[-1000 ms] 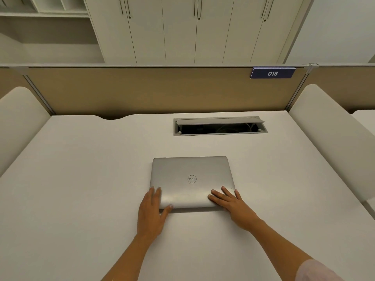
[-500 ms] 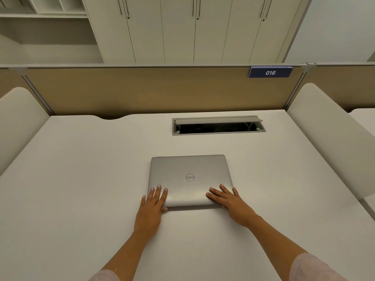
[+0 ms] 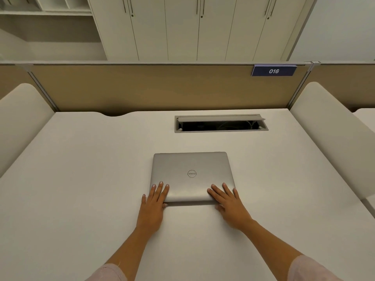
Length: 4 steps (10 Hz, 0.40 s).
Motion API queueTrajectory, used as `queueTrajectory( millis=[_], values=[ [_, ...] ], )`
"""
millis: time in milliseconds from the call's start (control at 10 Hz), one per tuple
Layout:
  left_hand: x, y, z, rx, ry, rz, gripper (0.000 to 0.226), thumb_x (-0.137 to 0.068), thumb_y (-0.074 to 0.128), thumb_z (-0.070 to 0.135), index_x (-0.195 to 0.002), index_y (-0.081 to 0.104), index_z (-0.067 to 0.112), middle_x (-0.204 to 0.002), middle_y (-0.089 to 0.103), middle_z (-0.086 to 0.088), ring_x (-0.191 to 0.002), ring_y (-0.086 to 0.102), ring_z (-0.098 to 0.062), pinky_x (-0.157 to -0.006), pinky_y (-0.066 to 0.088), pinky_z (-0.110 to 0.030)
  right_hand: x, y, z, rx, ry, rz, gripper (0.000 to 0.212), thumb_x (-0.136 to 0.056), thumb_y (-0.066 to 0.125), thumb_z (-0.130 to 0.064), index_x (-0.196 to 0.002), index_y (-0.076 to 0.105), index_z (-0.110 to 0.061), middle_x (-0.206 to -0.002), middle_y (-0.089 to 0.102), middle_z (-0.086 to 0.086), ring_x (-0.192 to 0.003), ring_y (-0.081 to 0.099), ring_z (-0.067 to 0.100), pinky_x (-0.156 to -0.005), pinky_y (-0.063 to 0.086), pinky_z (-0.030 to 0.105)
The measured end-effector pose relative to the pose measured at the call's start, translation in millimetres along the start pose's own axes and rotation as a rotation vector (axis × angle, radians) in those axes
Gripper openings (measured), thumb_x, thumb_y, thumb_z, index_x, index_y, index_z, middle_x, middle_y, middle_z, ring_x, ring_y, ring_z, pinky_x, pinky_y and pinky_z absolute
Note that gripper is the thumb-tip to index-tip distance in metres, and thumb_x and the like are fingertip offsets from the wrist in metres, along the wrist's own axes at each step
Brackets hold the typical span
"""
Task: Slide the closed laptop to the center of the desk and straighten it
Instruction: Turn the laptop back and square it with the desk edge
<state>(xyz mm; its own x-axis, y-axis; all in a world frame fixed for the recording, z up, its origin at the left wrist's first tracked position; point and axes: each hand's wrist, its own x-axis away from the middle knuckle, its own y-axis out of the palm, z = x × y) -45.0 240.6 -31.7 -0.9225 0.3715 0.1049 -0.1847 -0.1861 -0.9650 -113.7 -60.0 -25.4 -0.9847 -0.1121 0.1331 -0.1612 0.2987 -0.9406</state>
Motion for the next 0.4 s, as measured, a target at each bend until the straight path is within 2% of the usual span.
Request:
queueTrajectory(
  millis=[100,200,300,400],
  values=[
    [12,5,4,0.007,-0.007,0.007,0.059,-0.09,-0.005,0.048,-0.145,-0.018,0.032,-0.156,-0.018,0.01,-0.148,-0.012,-0.018,-0.119,0.011,-0.047,9,13,-11,0.013,0.031,0.028,0.065,-0.102,0.034,-0.039,-0.149,-0.011,-0.04,-0.157,-0.012,-0.022,-0.149,-0.014,0.017,-0.119,-0.012,0.039],
    [29,18,0,0.011,0.025,0.006,0.066,-0.086,-0.014,0.056,-0.146,-0.021,0.03,-0.157,-0.022,0.009,-0.145,-0.024,-0.015,-0.118,-0.008,-0.042,22,27,-19,0.003,0.047,0.071,0.064,-0.102,0.03,-0.041,-0.15,-0.012,-0.035,-0.159,-0.012,-0.019,-0.149,-0.016,0.014,-0.121,-0.009,0.04],
    [44,26,-4,0.006,0.074,0.022,0.069,-0.091,-0.004,0.058,-0.149,-0.019,0.025,-0.158,-0.023,0.008,-0.145,-0.025,-0.013,-0.116,-0.019,-0.037,39,39,-25,-0.084,0.043,0.126,0.061,-0.103,0.028,-0.04,-0.152,-0.008,-0.036,-0.16,-0.011,-0.02,-0.148,-0.018,0.008,-0.121,-0.006,0.034],
    [60,28,-5,0.006,0.105,0.037,0.067,-0.095,0.01,0.055,-0.152,-0.009,0.024,-0.16,-0.016,0.005,-0.146,-0.02,-0.01,-0.117,-0.014,-0.038,62,50,-34,-0.033,0.027,0.139,0.057,-0.102,0.019,-0.044,-0.154,-0.001,-0.031,-0.161,-0.006,-0.018,-0.149,-0.01,0.009,-0.121,-0.006,0.032]
  ],
)
